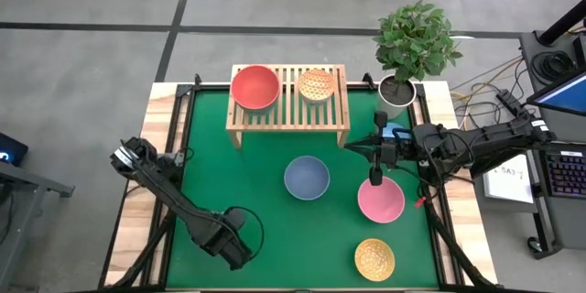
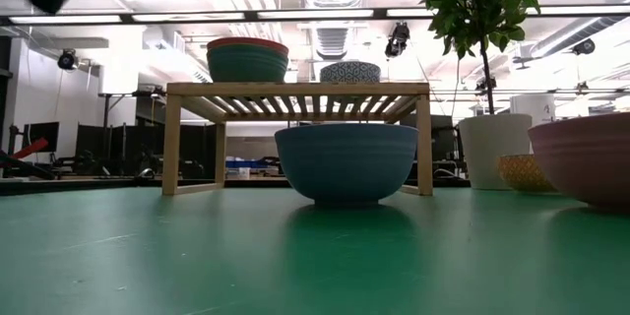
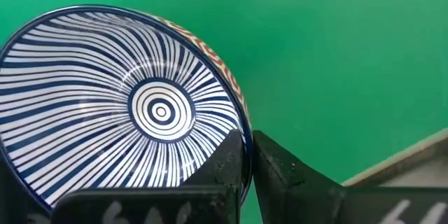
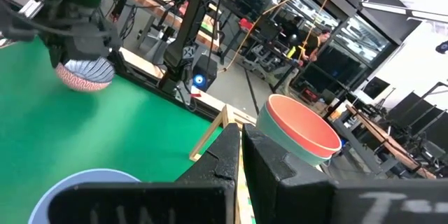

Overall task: Place and stack bowls onto a shelf
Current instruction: Stack the small blue patterned bowl on the small orange bowl on the shelf

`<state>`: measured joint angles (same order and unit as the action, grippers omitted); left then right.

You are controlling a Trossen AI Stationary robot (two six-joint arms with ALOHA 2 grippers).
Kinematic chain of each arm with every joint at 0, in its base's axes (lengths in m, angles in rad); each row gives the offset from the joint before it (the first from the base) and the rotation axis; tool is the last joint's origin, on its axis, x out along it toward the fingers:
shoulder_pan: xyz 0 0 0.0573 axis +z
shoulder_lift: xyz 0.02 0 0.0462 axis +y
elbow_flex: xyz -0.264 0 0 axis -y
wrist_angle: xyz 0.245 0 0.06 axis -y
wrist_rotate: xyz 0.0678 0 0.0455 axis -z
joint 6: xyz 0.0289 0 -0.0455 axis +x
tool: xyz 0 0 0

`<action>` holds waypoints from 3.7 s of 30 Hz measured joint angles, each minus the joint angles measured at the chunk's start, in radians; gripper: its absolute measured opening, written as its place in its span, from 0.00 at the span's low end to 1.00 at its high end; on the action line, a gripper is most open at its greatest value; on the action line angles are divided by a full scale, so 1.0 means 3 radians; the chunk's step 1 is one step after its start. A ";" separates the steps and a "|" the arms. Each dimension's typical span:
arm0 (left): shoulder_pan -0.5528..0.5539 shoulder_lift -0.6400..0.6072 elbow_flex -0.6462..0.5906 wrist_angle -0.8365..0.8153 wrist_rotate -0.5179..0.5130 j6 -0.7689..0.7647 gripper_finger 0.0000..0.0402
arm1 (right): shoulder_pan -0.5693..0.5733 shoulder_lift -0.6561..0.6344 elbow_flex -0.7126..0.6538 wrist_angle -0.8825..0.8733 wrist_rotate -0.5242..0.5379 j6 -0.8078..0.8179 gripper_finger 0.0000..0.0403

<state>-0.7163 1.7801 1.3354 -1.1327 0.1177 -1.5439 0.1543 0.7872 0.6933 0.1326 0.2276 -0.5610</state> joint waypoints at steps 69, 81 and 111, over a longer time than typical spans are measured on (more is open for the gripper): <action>0.2217 -0.0013 0.2605 -0.0488 -0.1581 0.5768 0.01 | 0.0001 -0.0657 -0.0201 -0.0792 0.0000 0.0432 0.02; 0.2230 0.0053 0.2598 -0.0474 -0.1579 0.5899 0.01 | 0.0000 -0.0657 -0.0203 -0.0873 0.0000 0.0483 0.02; 0.2964 0.0411 0.2601 0.0483 -0.1220 0.7085 0.01 | 0.0001 -0.0656 -0.0203 -0.0958 0.0010 0.0497 0.02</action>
<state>0.1728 1.9034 2.1159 -0.9879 -0.2485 0.5814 0.1545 0.5903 0.6323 -0.1547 0.2306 -0.4118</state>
